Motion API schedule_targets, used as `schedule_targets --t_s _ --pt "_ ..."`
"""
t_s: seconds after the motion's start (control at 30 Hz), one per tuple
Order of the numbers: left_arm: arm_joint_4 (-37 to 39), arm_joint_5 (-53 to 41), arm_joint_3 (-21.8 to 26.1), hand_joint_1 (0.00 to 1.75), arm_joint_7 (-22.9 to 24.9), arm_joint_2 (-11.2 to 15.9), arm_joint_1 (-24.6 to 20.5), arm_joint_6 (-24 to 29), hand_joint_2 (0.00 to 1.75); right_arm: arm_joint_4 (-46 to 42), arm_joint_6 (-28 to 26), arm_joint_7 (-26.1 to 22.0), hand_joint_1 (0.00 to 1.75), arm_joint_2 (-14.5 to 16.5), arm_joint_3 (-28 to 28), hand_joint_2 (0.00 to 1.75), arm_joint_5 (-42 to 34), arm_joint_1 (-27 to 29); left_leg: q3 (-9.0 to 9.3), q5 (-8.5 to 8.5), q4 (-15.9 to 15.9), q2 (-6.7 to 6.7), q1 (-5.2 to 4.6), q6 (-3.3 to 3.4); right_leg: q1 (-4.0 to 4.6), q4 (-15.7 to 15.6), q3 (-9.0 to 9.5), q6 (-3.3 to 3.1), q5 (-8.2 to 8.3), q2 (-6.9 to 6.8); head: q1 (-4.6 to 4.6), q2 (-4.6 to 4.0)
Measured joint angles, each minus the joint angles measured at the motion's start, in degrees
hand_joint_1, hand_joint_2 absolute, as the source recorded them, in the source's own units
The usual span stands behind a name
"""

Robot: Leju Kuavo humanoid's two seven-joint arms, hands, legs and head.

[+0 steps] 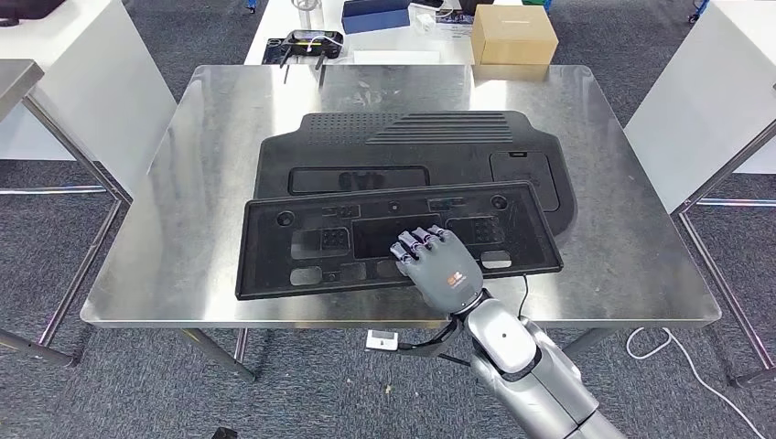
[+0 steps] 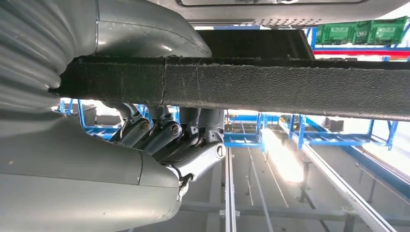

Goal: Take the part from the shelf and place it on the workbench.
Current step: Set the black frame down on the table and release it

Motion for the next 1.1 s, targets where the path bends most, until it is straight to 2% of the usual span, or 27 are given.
schedule_targets --t_s 0.07,0.13,0.17,0.2,0.23,0.3,0.33,0.37,0.4,0.47,0.53,0.6,0.67,0.7,0.73,0.77,0.83,0.87,0.9,0.97,1.03,1.07,1.1 --pt "0.00 -0.03 0.00 0.00 0.02 -0.05 -0.02 0.04 1.75 -0.03 0.05 0.07 1.75 0.04 -0.15 1.75 0.11 0.02 0.40 0.33 -0.78 0.08 0.60 0.36 0.08 3.53 -1.82 0.02 -1.81 0.01 0.18 0.00" --pt "0.00 -0.05 0.00 0.00 0.12 -0.05 -0.03 0.12 1.75 -0.02 0.22 0.16 1.75 0.03 -0.25 1.75 0.24 0.20 0.41 0.38 -0.87 0.11 0.76 0.45 -0.29 10.63 -5.40 -0.02 -4.62 0.01 0.33 0.00" --pt "0.00 -0.05 0.00 0.00 0.22 -0.04 -0.01 0.15 1.75 0.00 0.33 0.21 1.75 0.00 -0.28 1.75 0.28 0.37 0.37 0.37 -0.86 0.11 0.83 0.41 -0.55 13.62 -6.98 0.19 -5.48 0.00 0.35 0.00" --pt "0.01 -0.05 0.00 0.00 0.33 -0.04 0.02 0.15 1.75 0.01 0.45 0.26 1.75 -0.03 -0.30 1.75 0.32 0.53 0.34 0.34 -0.85 0.09 0.94 0.34 -0.83 14.96 -7.79 0.64 -5.59 0.00 0.36 0.00" --pt "0.01 -0.05 0.00 0.00 0.43 -0.05 0.04 0.14 1.75 0.02 0.53 0.30 1.75 -0.07 -0.32 1.75 0.34 0.64 0.33 0.32 -0.83 0.05 1.11 0.17 -1.14 14.01 -7.48 1.31 -4.83 -0.01 0.38 0.00" --pt "0.01 -0.07 0.00 0.00 0.56 -0.07 0.06 0.13 1.75 0.03 0.64 0.31 1.75 -0.09 -0.34 1.75 0.38 0.67 0.35 0.23 -0.71 -0.06 1.46 -0.53 -1.81 6.84 -4.08 2.89 -1.89 -0.02 0.42 0.00" --pt "-0.02 -0.07 0.00 0.00 0.65 -0.04 0.06 0.14 1.75 0.03 0.66 0.31 1.75 -0.06 -0.34 1.75 0.39 0.64 0.31 0.12 -0.60 -0.12 1.51 -1.04 -1.92 3.18 -2.14 3.30 -0.63 0.05 0.53 0.00" --pt "-0.04 -0.07 0.00 0.00 0.74 -0.02 0.06 0.14 1.75 0.02 0.67 0.31 1.75 -0.02 -0.34 1.75 0.39 0.63 0.28 0.04 -0.50 -0.15 1.48 -1.54 -1.94 0.67 -0.83 3.16 0.16 0.16 0.55 0.00" --pt "-0.05 -0.07 0.00 0.00 0.83 0.01 0.06 0.15 1.75 0.02 0.69 0.31 1.75 0.01 -0.34 1.75 0.39 0.64 0.26 -0.01 -0.45 -0.18 1.43 -1.99 -1.81 -0.55 -0.17 2.67 0.51 0.27 0.58 0.00" --pt "-0.07 -0.07 0.00 0.00 0.91 0.01 0.08 0.15 1.75 0.02 0.74 0.32 1.75 0.02 -0.34 1.75 0.39 0.65 0.31 -0.02 -0.53 -0.17 1.61 -2.68 -1.47 -0.50 -0.15 1.16 0.62 0.40 0.45 0.00" --pt "-0.07 -0.07 0.00 0.00 0.93 -0.01 0.09 0.15 1.75 0.01 0.76 0.33 1.75 0.02 -0.34 1.75 0.40 0.63 -0.09 -0.83 0.75 0.32 1.92 -3.10 -1.47 -0.50 0.16 0.15 0.58 0.37 0.36 0.00" --pt "-0.05 -0.08 -0.01 0.00 0.93 -0.03 0.09 0.15 1.75 0.01 0.77 0.33 1.75 0.09 -0.34 1.75 0.41 0.64 -2.62 -3.62 6.48 0.95 2.01 -3.17 -1.36 -0.57 0.71 -0.66 0.31 0.26 0.26 0.00" --pt "-0.04 -0.09 -0.01 0.00 0.93 -0.06 0.14 0.15 1.75 0.01 0.79 0.33 1.75 0.13 -0.33 1.75 0.45 0.68 -6.62 -6.49 14.26 1.10 2.00 -3.11 -0.93 -0.55 1.21 -1.26 -0.10 0.15 0.26 0.00" --pt "-0.04 -0.09 -0.01 0.00 0.94 -0.06 0.18 0.15 1.75 0.02 0.79 0.33 1.75 0.13 -0.32 1.75 0.48 0.69 -7.88 -6.72 16.30 1.10 1.99 -3.03 -0.72 -0.54 1.45 -1.49 -0.28 0.14 0.27 0.00" --pt "-0.04 -0.09 0.00 0.00 0.94 -0.05 0.20 0.15 1.75 0.02 0.80 0.33 1.75 0.14 -0.32 1.75 0.50 0.70 -8.18 -5.92 16.29 1.11 1.98 -2.90 -0.59 -0.53 1.75 -1.65 -0.49 0.15 0.26 0.00" --pt "-0.04 -0.09 0.00 0.00 0.94 -0.05 0.21 0.15 1.75 0.03 0.80 0.33 1.75 0.14 -0.32 1.75 0.51 0.71 -7.27 -4.11 13.93 1.12 1.96 -2.68 -0.51 -0.52 2.14 -1.70 -0.76 0.17 0.26 0.00" --pt "-0.04 -0.09 0.00 0.00 0.95 -0.04 0.18 0.15 1.75 0.03 0.80 0.33 1.75 0.15 -0.32 1.75 0.51 0.70 -3.75 -0.36 6.49 1.25 1.82 -2.22 -0.35 -0.50 2.91 -1.43 -1.45 0.20 0.26 0.00" --pt "-0.04 -0.09 0.00 0.00 0.95 -0.04 0.13 0.15 1.75 0.03 0.80 0.33 1.75 0.15 -0.33 1.75 0.51 0.68 -2.27 0.51 3.55 1.31 1.66 -2.08 -0.22 -0.46 3.13 -1.14 -1.78 0.20 0.28 0.00" --pt "-0.04 -0.09 0.00 0.00 0.95 -0.04 0.09 0.15 1.75 0.03 0.80 0.33 1.75 0.15 -0.33 1.75 0.50 0.67 -1.50 0.63 1.98 1.32 1.44 -2.01 -0.14 -0.48 3.20 -0.85 -2.00 0.18 0.31 0.00" --pt "-0.04 -0.10 0.00 0.00 0.97 -0.04 0.05 0.15 1.75 0.01 0.80 0.33 1.75 0.16 -0.33 1.75 0.50 0.69 -1.24 0.06 1.27 1.16 1.05 -1.77 -0.19 -0.71 3.23 -0.21 -2.25 0.09 0.29 0.00" --pt "-0.04 -0.13 0.00 0.00 0.98 -0.05 0.09 0.15 1.75 -0.02 0.80 0.33 1.75 0.16 -0.34 1.75 0.52 0.69 -0.77 -0.03 0.72 0.98 1.08 -1.26 -0.40 0.03 2.86 0.27 -2.91 -0.01 0.32 0.00" --pt "-0.04 -0.14 0.00 0.00 0.98 -0.05 0.08 0.15 1.75 -0.04 0.80 0.33 1.75 0.16 -0.37 1.75 0.53 0.64 -0.44 -0.09 0.41 0.92 1.17 -0.96 -0.44 1.83 1.89 0.34 -3.65 -0.03 0.38 0.00" --pt "-0.04 -0.14 0.00 0.00 0.98 -0.05 0.05 0.15 1.75 -0.03 0.80 0.34 1.75 0.13 -0.38 1.75 0.54 0.62 -0.18 -0.19 0.23 0.90 1.23 -0.69 -0.46 4.87 0.09 0.26 -4.65 -0.02 0.43 0.00"
